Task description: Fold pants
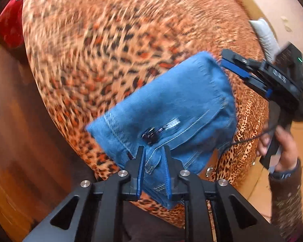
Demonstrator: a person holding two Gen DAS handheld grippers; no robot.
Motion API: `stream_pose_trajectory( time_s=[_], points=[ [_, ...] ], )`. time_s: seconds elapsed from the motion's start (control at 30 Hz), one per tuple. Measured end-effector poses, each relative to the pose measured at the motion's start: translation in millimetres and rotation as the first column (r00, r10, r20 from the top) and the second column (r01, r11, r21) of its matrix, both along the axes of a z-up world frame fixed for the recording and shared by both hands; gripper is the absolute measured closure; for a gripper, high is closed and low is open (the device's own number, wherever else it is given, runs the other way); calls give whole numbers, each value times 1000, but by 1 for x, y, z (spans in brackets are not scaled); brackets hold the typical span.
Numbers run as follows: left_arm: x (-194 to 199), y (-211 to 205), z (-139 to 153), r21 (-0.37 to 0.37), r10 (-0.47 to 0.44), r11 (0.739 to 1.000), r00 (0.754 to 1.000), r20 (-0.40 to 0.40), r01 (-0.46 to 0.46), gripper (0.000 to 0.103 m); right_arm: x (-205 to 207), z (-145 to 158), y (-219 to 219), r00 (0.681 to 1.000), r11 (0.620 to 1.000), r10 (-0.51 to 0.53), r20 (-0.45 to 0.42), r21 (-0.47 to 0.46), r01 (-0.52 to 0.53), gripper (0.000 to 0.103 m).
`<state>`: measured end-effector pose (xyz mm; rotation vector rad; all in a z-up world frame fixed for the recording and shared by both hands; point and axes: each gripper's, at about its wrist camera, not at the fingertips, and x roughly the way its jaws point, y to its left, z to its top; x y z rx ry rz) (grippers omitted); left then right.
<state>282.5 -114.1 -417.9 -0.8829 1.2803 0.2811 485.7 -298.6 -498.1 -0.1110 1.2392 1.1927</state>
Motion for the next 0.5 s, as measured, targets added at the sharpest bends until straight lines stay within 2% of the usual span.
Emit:
stream_pose_trajectory(
  time_s=[0.07,0.13,0.17,0.2,0.23,0.27,0.3,0.33,0.37,0.4,0.43,0.47,0.5],
  points=[
    [2,5,8,87,-8,996,1000,4,8,77,-1,-2,13,1000,1000,4,-3,-22,-4,63],
    [6,10,3,128,16,992,1000,-4,-15,74,-6,-15,33,999,993,36,38,-117,-32,61],
    [5,10,-2,140,19,990,999,-28,-15,75,-8,-25,45,998,985,59,28,-161,-53,63],
    [3,10,-14,126,26,992,995,-100,-13,76,-10,-30,49,998,984,68,14,-165,-65,69],
    [1,10,-18,103,25,995,993,-117,-13,75,-13,-26,47,998,989,61,10,-137,-59,77],
    [-4,5,-18,108,17,994,994,-111,-4,75,-14,-18,43,999,995,44,12,-90,-42,79],
    [-8,-1,-20,126,-6,992,993,-118,21,75,-14,-9,35,1000,1000,18,1,-22,-18,87],
    [-5,-8,-23,131,-18,991,992,-124,34,75,-6,-11,22,999,999,-51,5,0,51,88],
    [-7,-12,-28,123,-26,991,991,-134,42,75,2,-24,15,995,993,-101,8,-57,101,80],
    [-11,-14,-31,113,-17,993,989,-144,33,74,14,-44,8,990,987,-134,-50,-98,129,74],
    [-16,-14,-30,90,-6,996,989,-149,19,74,17,-46,4,984,986,-155,-89,-68,149,74],
    [-12,-14,-34,66,1,998,989,-151,9,74,17,-38,1,979,985,-172,-106,-34,169,69],
    [-15,-12,-30,27,5,1000,990,-144,-1,74,13,-24,-1,983,987,-161,-85,2,161,68]
  ],
)
